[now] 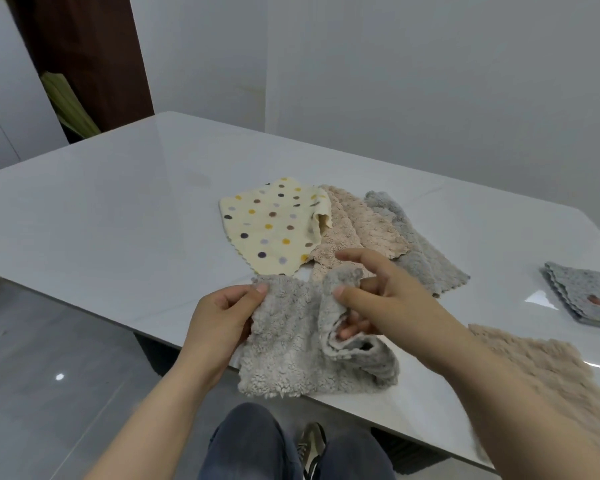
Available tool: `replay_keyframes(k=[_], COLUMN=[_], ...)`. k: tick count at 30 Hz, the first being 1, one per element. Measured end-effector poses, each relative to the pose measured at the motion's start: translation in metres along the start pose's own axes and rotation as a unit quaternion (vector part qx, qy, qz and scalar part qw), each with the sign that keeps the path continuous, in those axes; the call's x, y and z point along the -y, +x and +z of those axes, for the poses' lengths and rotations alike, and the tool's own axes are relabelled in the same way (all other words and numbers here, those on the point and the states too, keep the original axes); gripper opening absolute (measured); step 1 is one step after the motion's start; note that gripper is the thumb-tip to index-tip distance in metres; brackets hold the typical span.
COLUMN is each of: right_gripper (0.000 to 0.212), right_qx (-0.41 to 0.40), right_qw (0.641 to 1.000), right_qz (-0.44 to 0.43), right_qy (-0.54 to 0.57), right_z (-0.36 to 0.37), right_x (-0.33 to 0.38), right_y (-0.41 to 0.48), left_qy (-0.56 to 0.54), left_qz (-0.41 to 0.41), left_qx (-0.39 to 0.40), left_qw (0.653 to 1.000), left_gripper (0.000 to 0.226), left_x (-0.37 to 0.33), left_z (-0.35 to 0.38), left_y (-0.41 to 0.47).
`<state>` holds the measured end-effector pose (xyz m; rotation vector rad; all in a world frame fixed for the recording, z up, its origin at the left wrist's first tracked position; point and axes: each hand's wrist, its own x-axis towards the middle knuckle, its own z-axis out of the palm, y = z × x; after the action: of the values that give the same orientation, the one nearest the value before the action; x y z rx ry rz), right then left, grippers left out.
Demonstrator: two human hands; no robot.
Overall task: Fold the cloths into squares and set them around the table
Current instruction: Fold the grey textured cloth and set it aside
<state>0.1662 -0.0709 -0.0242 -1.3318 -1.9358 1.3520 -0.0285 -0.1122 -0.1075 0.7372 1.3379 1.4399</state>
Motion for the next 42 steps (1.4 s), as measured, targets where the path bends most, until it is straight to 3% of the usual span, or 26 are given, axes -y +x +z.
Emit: replay_keyframes(k=[6, 9, 13, 20, 25, 27, 31, 35, 42], right_gripper=[0.051, 0.038, 0.031, 0.048, 0.047, 0.046, 0.036, 0.045, 0.043], right_qx=[0.098, 0.075, 0.038, 0.077, 0.083, 0.085, 0.107, 0.106, 0.078], right_qw=[0.995, 0.991, 0.948, 0.907, 0.886, 0.893, 0.953, 0.975, 0.973], right_qz=[0.005, -0.048, -0.121, -0.123, -0.116, -0.132, -0.145, -0.164, -0.15], right_qy=[0.004, -0.103, -0.292, -0.395, -0.442, -0.422, -0.243, -0.103, -0.159], right_z=[0.011, 0.009, 0.007, 0.009, 0.01, 0.009, 0.004, 0.001, 0.014], right_x=[-0.001, -0.002, -0.005, -0.011, -0.014, -0.017, -0.013, -0.006, -0.011], right_y=[0.014, 0.025, 0.036, 0.048, 0.057, 0.059, 0.054, 0.049, 0.055], left_qy=[0.014, 0.002, -0.015, -0.013, -0.002, -0.002, 0.011, 0.045, 0.034], left_qz=[0.021, 0.015, 0.007, 0.022, 0.026, 0.027, 0.03, 0.029, 0.02], left_qx=[-0.004, 0.011, 0.032, 0.03, 0.02, 0.018, 0.019, 0.008, 0.01], left_qw=[1.0, 1.0, 0.999, 0.999, 0.999, 0.999, 0.999, 0.999, 0.999], left_gripper=[0.028, 0.03, 0.021, 0.017, 0.016, 0.015, 0.015, 0.015, 0.013], left_x=[0.005, 0.005, 0.006, 0.003, 0.002, 0.002, 0.003, 0.004, 0.004], left_z=[-0.001, -0.003, -0.005, -0.002, -0.002, -0.002, -0.002, -0.003, -0.004], left_y=[0.002, 0.003, 0.002, -0.002, -0.002, -0.002, -0.002, 0.0, -0.001])
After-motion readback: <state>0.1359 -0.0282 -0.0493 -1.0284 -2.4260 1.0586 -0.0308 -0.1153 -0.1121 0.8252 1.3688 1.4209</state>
